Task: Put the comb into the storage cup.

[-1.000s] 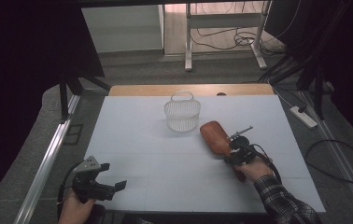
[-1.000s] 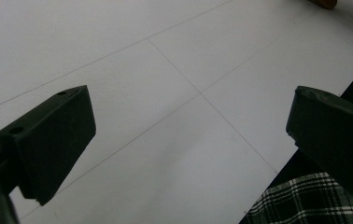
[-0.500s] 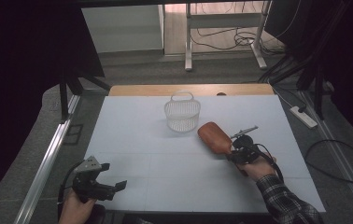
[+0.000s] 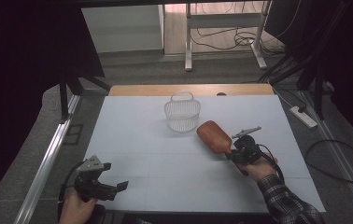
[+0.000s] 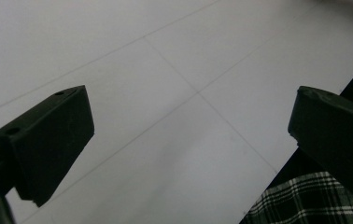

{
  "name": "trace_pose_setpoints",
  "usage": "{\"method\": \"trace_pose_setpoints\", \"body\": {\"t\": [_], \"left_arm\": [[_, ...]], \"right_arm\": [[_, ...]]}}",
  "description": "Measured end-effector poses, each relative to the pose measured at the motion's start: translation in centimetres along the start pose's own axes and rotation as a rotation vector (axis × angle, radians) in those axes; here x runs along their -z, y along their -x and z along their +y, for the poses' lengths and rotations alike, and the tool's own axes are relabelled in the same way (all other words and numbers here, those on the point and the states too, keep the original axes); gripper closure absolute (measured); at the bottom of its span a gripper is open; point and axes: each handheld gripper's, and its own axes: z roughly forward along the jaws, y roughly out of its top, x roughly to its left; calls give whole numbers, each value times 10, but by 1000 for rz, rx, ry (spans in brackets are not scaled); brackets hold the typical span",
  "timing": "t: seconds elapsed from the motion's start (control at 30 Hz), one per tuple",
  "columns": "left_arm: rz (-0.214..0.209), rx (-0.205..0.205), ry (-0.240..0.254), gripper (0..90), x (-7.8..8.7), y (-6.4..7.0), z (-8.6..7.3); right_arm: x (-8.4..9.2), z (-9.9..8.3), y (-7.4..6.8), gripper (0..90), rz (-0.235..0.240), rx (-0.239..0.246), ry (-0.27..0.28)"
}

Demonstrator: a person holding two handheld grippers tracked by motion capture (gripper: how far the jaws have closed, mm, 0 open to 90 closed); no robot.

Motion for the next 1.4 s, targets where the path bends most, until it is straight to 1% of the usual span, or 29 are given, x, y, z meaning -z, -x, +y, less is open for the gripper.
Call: {"method": "trace_pose_setpoints", "body": {"t": [0.1, 0.23, 0.4, 0.5, 0.6, 0.73, 0.8, 1.03, 1.13, 1.2, 1.4], "left_arm": [[-10, -10, 11, 5, -2, 0, 3], [-13, -24, 10, 1, -6, 1, 9], [-18, -28, 27, 0, -11, 1, 15], [-19, -53, 21, 0, -14, 2, 20], [-16, -66, 15, 0, -19, 4, 25], [-13, -77, 17, 0, -23, 5, 33], [-11, -77, 22, 0, -25, 5, 38], [-42, -76, 15, 0, -33, 4, 51], [-54, -81, 15, 0, -36, 5, 57], [-53, -85, 17, 0, -38, 5, 61], [-77, -76, 42, 0, -44, 5, 73]], "right_arm": [[3, -1, 1, 728, 6, -5, 13], [6, -2, 1, 728, 11, -4, 26], [10, -2, 1, 728, 16, -4, 39], [13, -3, 0, 728, 21, 1, 51], [16, -3, -2, 728, 22, 3, 67], [20, -3, -4, 728, 35, 8, 81], [21, -3, -4, 728, 37, 12, 87], [28, -5, -5, 727, 41, 13, 109], [31, -6, -5, 728, 42, 11, 120], [33, -6, -5, 728, 42, 11, 132], [40, -7, -5, 727, 44, 9, 156]]}}
